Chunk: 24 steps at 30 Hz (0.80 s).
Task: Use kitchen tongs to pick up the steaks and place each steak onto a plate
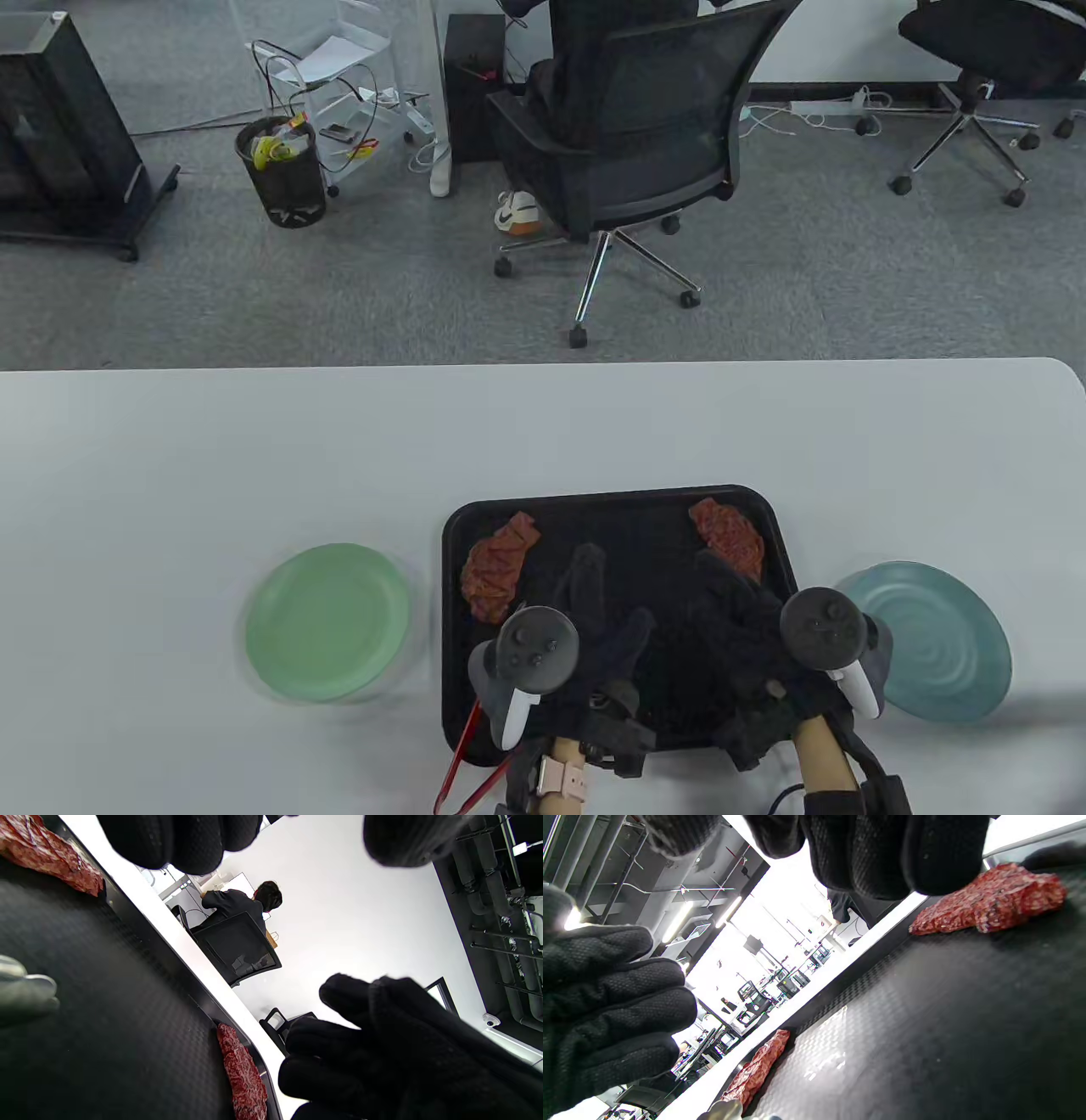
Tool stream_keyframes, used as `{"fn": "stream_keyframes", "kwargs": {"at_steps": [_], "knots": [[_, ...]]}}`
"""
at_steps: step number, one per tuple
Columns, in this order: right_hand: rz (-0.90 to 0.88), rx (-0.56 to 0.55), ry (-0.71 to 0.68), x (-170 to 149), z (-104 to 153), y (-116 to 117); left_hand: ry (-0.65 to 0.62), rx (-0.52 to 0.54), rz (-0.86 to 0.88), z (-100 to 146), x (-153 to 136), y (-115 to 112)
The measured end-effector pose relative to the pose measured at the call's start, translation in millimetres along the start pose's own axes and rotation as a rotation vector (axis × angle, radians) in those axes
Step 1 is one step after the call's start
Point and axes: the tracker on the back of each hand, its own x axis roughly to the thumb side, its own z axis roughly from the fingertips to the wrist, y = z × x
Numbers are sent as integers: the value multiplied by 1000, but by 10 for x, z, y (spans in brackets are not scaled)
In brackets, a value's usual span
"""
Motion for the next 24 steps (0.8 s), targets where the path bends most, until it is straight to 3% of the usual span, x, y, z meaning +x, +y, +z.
{"fn": "stream_keyframes", "kwargs": {"at_steps": [24], "knots": [[-9,52,38,-29,27,-38,4,-10,-20,-5,-75,-57]]}}
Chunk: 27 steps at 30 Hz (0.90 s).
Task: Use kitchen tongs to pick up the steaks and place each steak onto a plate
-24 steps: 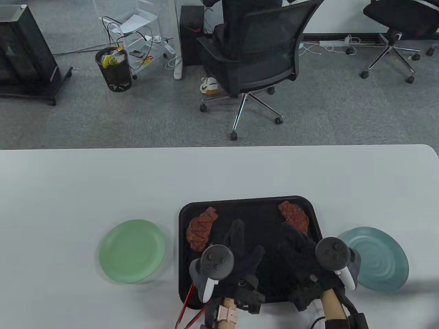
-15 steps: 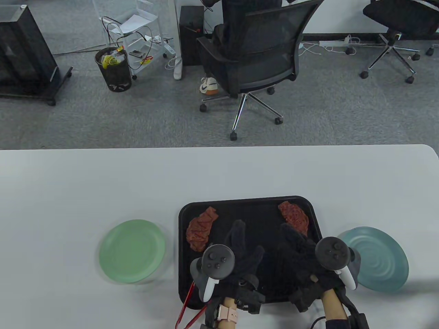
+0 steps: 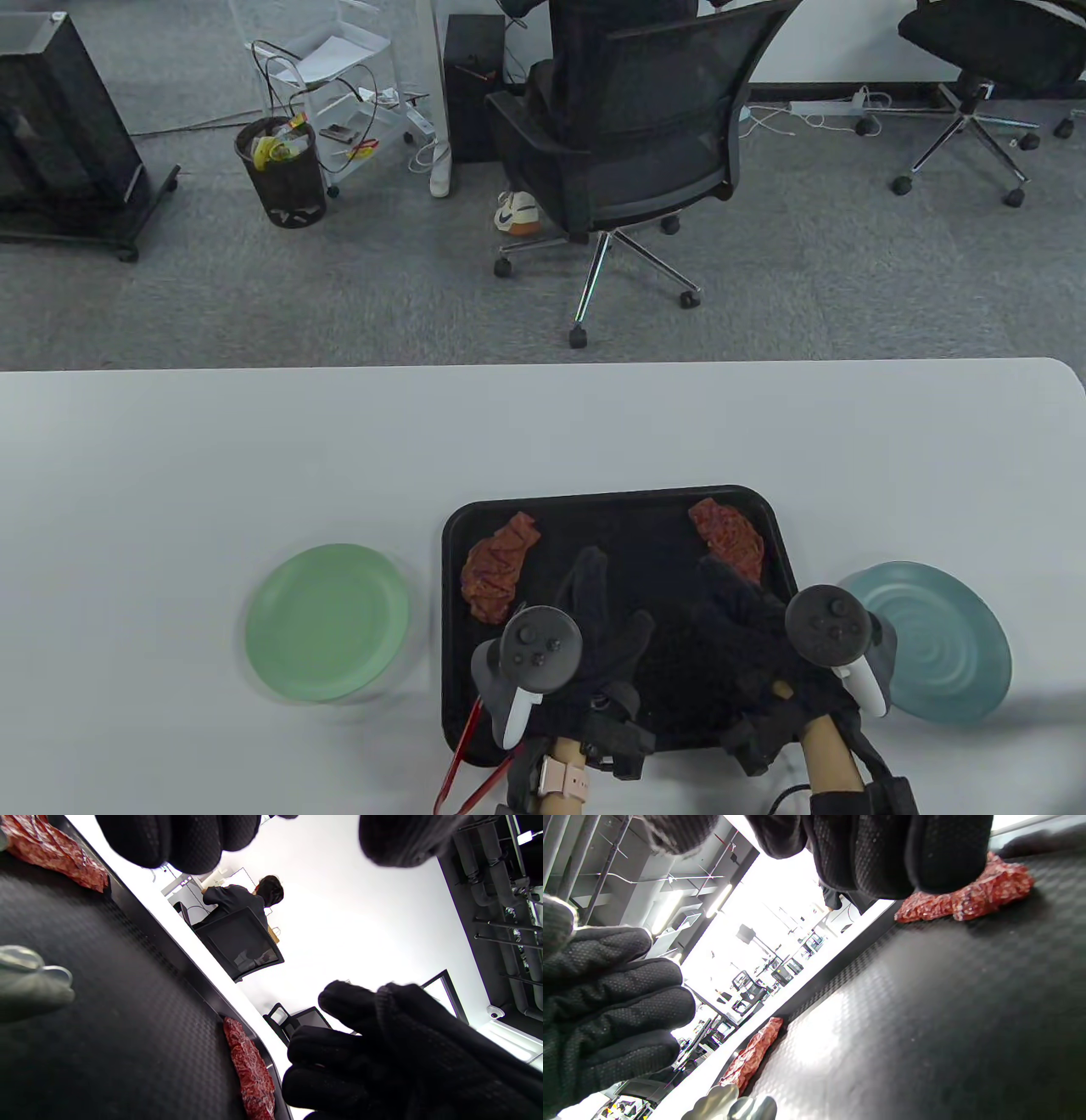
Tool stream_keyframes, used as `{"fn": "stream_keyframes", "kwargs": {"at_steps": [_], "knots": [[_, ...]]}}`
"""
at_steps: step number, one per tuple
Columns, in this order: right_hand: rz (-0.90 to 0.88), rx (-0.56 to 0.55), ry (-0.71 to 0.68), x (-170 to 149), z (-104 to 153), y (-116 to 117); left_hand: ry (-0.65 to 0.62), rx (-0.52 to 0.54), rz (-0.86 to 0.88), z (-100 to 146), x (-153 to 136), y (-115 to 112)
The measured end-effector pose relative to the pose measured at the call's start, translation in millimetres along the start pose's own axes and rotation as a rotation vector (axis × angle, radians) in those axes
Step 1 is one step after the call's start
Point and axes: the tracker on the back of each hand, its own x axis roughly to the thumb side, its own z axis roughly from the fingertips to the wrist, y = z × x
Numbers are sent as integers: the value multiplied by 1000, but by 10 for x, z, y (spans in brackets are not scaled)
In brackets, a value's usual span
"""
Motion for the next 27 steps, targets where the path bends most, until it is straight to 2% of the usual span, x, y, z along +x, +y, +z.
{"fn": "stream_keyframes", "kwargs": {"at_steps": [16,20,26,27], "knots": [[16,20,36,-227,18,-33,9,-22,-51,40,7,-16],[-14,22,35,-281,13,-57,31,-38,-118,69,20,4],[-40,35,34,-368,-17,-73,116,-26,-241,77,68,252],[-46,33,35,-380,-22,-76,140,-49,-289,95,62,302]]}}
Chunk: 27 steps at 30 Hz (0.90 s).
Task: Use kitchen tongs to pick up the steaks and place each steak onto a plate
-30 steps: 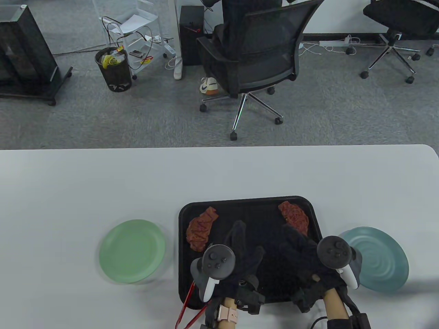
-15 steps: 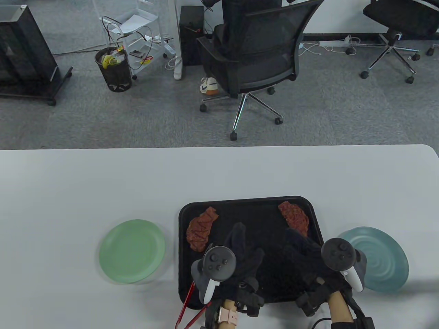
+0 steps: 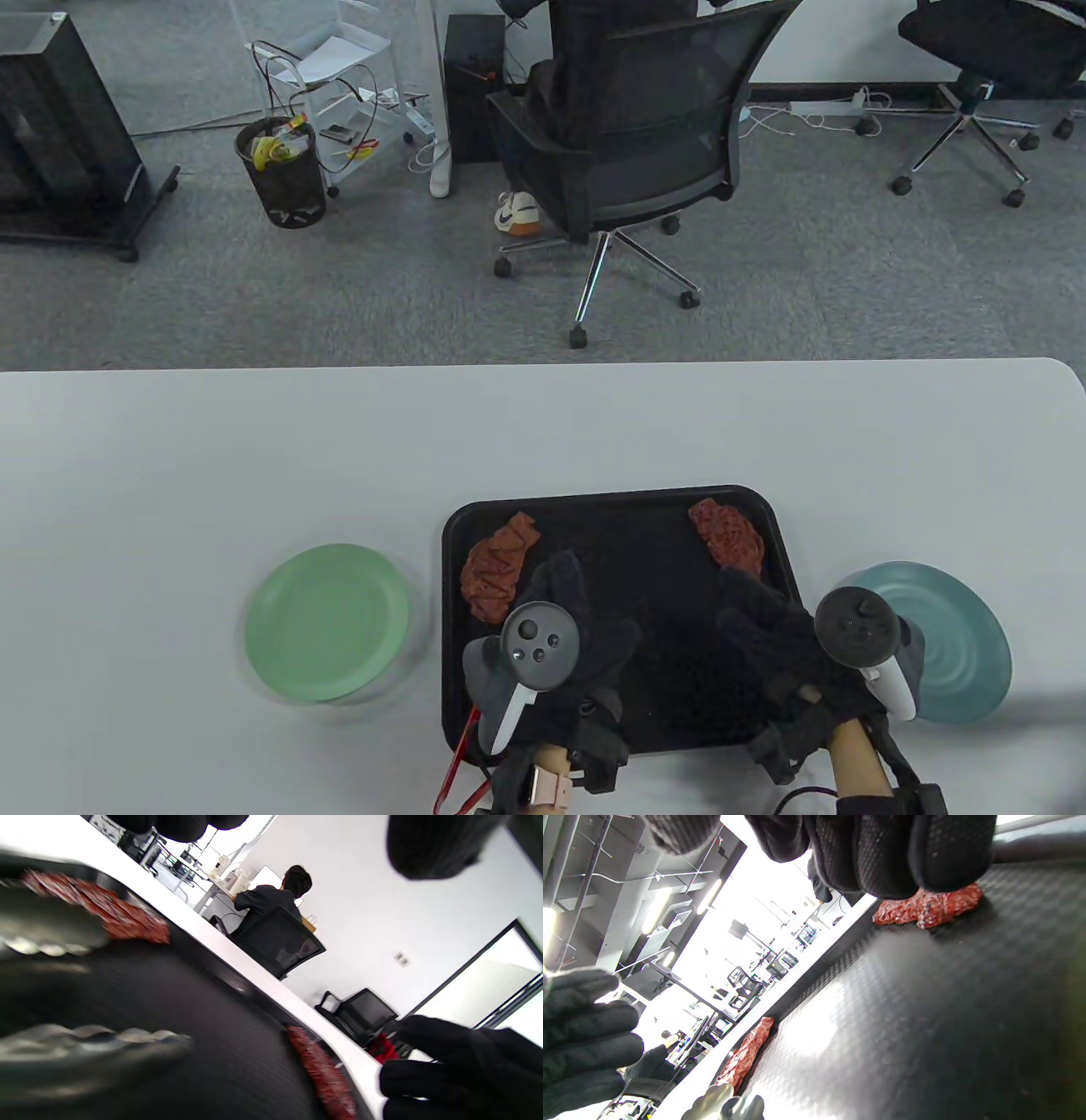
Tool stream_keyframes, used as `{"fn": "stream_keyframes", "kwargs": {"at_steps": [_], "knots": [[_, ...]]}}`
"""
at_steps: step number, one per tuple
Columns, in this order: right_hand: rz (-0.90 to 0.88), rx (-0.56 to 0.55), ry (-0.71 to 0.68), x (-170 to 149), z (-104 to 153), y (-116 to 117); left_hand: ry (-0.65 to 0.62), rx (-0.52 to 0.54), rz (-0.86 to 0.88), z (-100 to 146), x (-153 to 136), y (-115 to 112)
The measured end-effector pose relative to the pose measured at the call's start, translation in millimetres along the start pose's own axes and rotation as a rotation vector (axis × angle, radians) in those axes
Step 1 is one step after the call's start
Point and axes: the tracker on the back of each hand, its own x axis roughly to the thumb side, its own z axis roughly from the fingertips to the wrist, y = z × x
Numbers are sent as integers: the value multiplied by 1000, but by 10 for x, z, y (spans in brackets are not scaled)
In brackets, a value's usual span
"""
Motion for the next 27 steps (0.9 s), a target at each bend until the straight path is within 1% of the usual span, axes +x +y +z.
{"fn": "stream_keyframes", "kwargs": {"at_steps": [2,4,5,6,8,9,10,11,15,17,19,27], "knots": [[-6,-1,1,-20,-9,3,90,-104,-135,46,-78,73],[-8,4,2,-42,-21,18,189,-229,-251,80,-195,73],[-8,10,4,-54,-28,29,236,-273,-311,91,-274,50],[-5,12,6,-61,-31,36,264,-293,-351,94,-336,27],[8,15,13,-82,-44,53,341,-377,-395,70,-489,-37],[10,18,15,-89,-49,59,384,-436,-402,70,-535,-62],[10,19,17,-96,-52,63,405,-494,-408,69,-576,-91],[9,19,17,-107,-58,66,418,-523,-417,65,-607,-132],[1,17,22,-146,-73,69,430,-537,-538,80,-581,-220],[0,16,21,-160,-74,70,436,-539,-650,84,-547,-300],[0,15,18,-163,-73,71,451,-515,-731,82,-514,-332],[18,23,1,-164,-81,111,393,-457,-742,106,-465,-375]]}}
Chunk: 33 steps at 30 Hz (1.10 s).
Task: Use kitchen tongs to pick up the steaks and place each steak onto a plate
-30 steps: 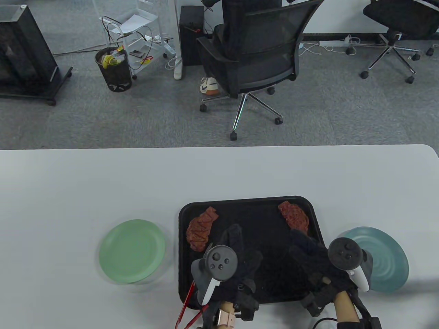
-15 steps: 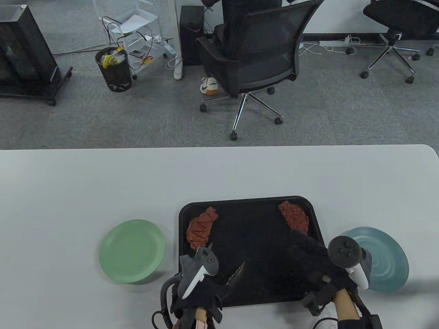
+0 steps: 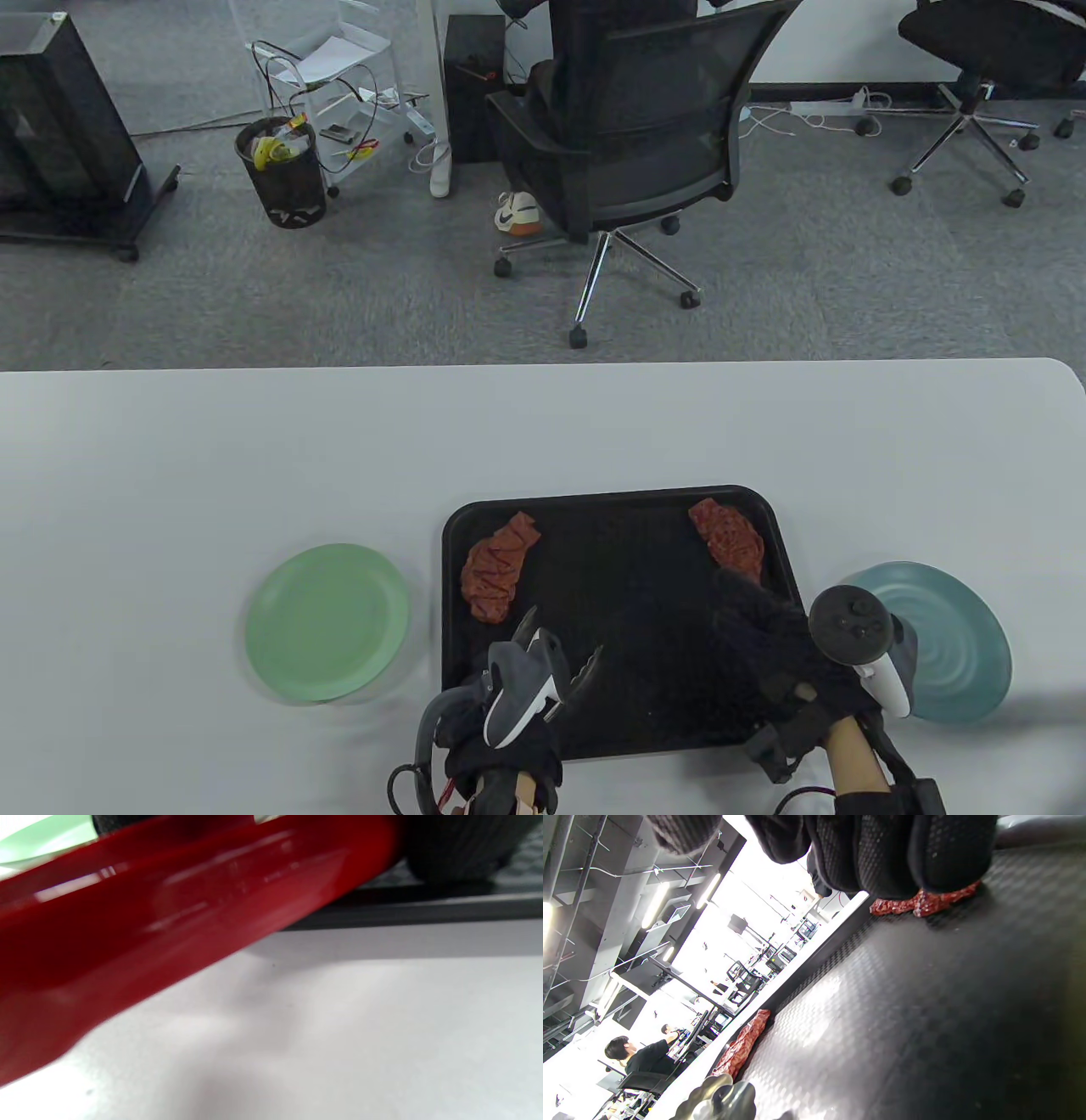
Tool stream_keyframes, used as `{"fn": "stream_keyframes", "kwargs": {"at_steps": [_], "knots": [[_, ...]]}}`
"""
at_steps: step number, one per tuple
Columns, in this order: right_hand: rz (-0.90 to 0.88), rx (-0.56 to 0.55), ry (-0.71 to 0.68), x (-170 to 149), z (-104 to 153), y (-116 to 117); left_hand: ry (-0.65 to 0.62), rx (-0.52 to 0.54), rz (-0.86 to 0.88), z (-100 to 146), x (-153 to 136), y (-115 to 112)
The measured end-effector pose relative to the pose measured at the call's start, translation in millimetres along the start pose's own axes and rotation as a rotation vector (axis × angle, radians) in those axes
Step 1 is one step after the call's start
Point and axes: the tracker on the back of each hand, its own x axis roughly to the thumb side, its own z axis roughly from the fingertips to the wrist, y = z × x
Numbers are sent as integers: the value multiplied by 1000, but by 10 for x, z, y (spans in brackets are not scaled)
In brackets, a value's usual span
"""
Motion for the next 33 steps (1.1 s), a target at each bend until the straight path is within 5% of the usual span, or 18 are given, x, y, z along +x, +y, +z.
{"fn": "stream_keyframes", "kwargs": {"at_steps": [9,15,33], "knots": [[1,-13,13,-37,-15,-24,-58,109,112,39,-60,49],[-30,-156,86,-154,29,-266,-127,205,213,119,-97,150],[401,-579,770,-1073,537,-1444,-195,237,270,210,-58,255]]}}
